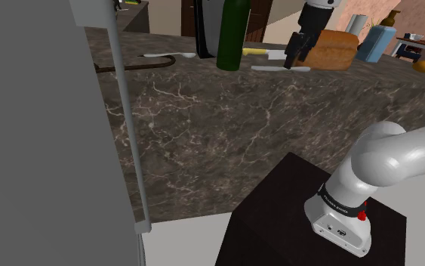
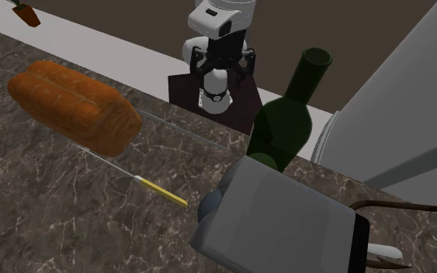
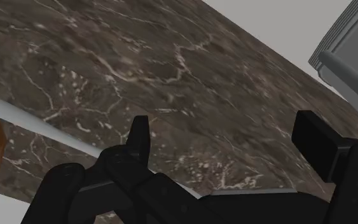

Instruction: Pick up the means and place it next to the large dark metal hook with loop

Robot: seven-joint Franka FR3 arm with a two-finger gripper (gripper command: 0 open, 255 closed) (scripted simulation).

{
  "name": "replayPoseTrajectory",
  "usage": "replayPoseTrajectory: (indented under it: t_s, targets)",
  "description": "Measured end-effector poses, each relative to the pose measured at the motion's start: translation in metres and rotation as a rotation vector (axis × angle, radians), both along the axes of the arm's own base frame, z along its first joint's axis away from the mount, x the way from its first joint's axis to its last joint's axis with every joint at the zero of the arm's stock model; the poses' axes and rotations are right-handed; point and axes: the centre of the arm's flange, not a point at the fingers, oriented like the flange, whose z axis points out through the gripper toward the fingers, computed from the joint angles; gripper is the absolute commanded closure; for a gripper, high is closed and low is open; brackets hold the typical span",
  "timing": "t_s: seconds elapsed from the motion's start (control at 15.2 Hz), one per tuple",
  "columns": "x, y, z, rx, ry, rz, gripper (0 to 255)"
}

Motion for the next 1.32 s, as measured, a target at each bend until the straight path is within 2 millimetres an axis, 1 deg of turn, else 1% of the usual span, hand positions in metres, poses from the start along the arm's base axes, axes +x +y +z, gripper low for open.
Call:
replayPoseTrajectory:
  t_s: [0.07,0.13,0.33,0.4,0.53,0.59,0.73,0.86,0.92,0.99,1.32]
  targets:
    - [0.0,0.0,0.0,0.0,0.0,0.0,0]
    - [0.001,-0.007,0.0,0.002,0.007,0.03,0]
    - [0.006,-0.041,0.003,0.011,0.049,0.236,0]
    - [0.011,-0.059,0.001,0.015,0.064,0.312,0]
    - [0.026,-0.086,-0.001,0.021,0.097,0.476,0]
    - [0.033,-0.099,0.001,0.024,0.114,0.558,0]
    - [0.053,-0.12,0.004,0.031,0.147,0.722,0]
    - [0.077,-0.14,0.002,0.037,0.18,0.886,0]
    - [0.083,-0.144,0.002,0.039,0.191,0.938,0]
    - [0.085,-0.147,-0.002,0.039,0.196,0.965,0]
    - [0.086,-0.151,-0.026,0.04,0.201,0.992,0]
